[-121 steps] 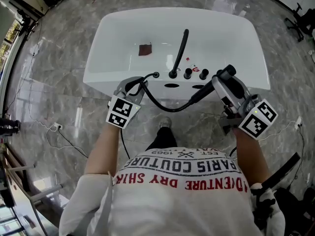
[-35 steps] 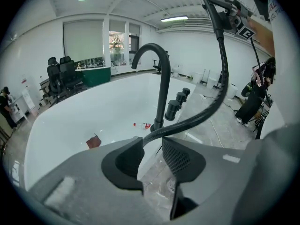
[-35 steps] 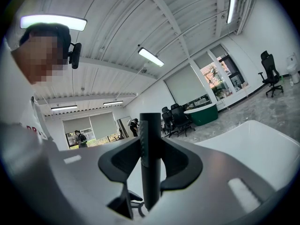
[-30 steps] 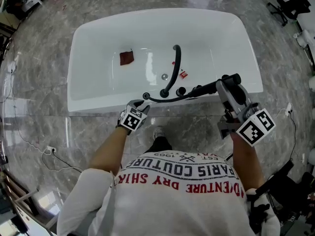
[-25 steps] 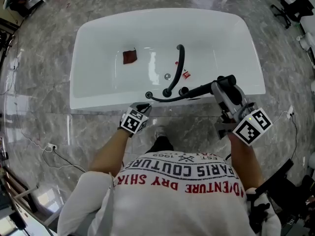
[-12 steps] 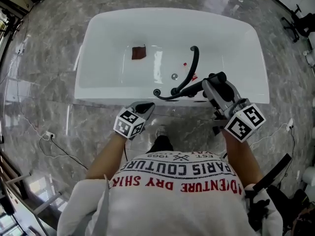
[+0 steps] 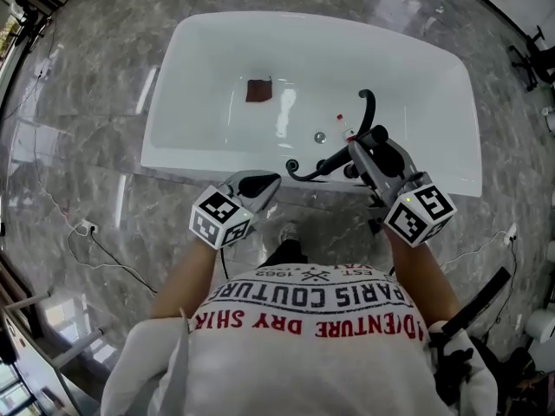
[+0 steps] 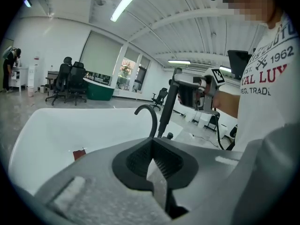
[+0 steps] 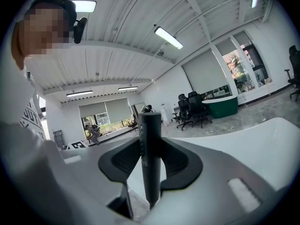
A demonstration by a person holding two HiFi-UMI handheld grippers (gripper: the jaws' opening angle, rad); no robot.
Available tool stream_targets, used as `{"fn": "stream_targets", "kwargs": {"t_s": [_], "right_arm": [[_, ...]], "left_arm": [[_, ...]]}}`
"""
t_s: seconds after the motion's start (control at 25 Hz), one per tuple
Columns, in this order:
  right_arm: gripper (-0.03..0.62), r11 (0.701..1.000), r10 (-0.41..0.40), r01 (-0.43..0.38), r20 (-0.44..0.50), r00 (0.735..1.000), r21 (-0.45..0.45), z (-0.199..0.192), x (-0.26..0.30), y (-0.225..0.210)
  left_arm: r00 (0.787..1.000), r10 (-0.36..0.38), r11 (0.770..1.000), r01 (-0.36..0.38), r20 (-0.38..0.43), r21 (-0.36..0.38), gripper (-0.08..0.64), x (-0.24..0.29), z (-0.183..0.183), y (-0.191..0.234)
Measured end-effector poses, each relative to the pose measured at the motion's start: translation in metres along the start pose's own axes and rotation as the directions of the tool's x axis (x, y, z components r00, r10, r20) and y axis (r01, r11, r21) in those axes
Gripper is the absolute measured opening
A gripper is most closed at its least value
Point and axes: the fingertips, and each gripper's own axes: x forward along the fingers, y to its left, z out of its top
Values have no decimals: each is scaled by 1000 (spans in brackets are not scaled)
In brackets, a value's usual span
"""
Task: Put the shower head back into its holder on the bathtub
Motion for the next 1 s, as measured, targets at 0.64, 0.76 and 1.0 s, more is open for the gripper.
{"fn": "stream_targets", "kwargs": {"t_s": [0.64,0.76,1.0], "right_arm": [[138,994,-70,69,-5,998,-87,-11,50,-8],[138,994,-65,61,-51,997,-86,-32,62,-7],[140,996,-51,40,-154,987,-75,-75,81,-10]], "left_arm": [[1000,-6,1000,5,25,30,0,-14,27,26],[1000,-7,1000,7,28,19,0,-18,27,24],[999,0,1000,0,33,-11,0,-22,24,26]]}}
